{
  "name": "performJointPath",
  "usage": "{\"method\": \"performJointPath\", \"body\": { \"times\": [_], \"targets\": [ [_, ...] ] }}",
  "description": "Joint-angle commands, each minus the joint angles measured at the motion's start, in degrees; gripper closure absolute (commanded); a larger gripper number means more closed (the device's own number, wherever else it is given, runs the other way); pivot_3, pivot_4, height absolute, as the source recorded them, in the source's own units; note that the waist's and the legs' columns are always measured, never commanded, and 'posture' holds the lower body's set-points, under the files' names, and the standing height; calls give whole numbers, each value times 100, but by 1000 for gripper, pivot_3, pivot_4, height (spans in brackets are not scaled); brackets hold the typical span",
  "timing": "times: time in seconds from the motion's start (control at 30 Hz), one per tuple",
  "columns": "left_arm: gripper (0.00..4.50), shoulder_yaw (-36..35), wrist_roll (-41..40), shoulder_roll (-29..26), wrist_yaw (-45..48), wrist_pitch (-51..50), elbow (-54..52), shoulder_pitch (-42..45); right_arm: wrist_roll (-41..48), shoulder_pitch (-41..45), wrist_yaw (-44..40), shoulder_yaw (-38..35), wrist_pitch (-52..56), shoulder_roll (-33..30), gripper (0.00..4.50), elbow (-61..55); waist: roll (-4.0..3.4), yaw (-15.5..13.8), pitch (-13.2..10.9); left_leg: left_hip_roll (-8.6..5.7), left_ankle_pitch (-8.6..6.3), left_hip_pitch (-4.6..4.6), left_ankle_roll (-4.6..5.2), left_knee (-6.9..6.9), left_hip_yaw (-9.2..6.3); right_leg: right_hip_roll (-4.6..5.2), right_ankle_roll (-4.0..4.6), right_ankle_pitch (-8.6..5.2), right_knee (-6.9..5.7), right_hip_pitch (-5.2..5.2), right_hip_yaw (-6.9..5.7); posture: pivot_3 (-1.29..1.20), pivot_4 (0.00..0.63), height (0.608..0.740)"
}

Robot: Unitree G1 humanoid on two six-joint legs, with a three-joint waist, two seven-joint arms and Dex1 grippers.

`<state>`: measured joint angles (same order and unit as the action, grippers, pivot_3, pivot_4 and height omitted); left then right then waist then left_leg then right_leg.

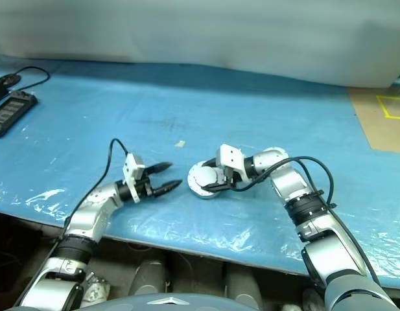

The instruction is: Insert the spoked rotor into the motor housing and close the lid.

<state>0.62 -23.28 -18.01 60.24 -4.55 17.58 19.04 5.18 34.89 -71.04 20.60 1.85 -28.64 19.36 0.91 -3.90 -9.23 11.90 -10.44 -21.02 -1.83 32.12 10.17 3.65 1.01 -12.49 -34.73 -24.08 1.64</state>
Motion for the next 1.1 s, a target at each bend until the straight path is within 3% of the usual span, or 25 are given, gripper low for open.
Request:
{"method": "performJointPath", "body": {
  "times": [0.03, 0.3, 0.87, 1.03, 1.1],
  "targets": [
    [1656, -3, -202, 31, 182, -198, -167, 143, -457, -250, 188, 176, 175, -129, 1536, 407, 0, 1, 0, 0, 0, 0, 0, 0, 0, 0, 1, 1, 1, 0, 0, 0, 150, 740],
    [4445, 407, 119, 55, 642, -73, 196, 453, -432, -374, 334, 99, 253, -101, 1536, 302, 0, 1, 0, 0, 0, 0, 0, -5, 0, 3, -2, -1, 6, 0, 1, 0, 150, 740],
    [4479, 908, 1054, -6, 487, 449, 744, 495, -290, -464, 291, -29, 484, -97, 1536, 57, 5, 0, 6, -11, 0, 4, 1, -28, -1, 27, -6, -4, 16, 1, -3, 0, 150, 740],
    [4500, 921, 1042, 31, 455, 487, 736, 438, -37, -530, 184, -227, 568, -167, 18, -458, 5, -12, 6, -13, 0, 1, 1, -39, -1, 30, -10, -6, 23, 0, -5, 0, 150, 740],
    [4500, 922, 1034, 38, 454, 478, 735, 415, 116, -611, 122, -330, 640, -214, 18, -786, 5, -16, 6, -16, 0, -4, 1, -47, 0, 33, -11, -7, 31, 0, -7, 0, 150, 740]
  ]
}}
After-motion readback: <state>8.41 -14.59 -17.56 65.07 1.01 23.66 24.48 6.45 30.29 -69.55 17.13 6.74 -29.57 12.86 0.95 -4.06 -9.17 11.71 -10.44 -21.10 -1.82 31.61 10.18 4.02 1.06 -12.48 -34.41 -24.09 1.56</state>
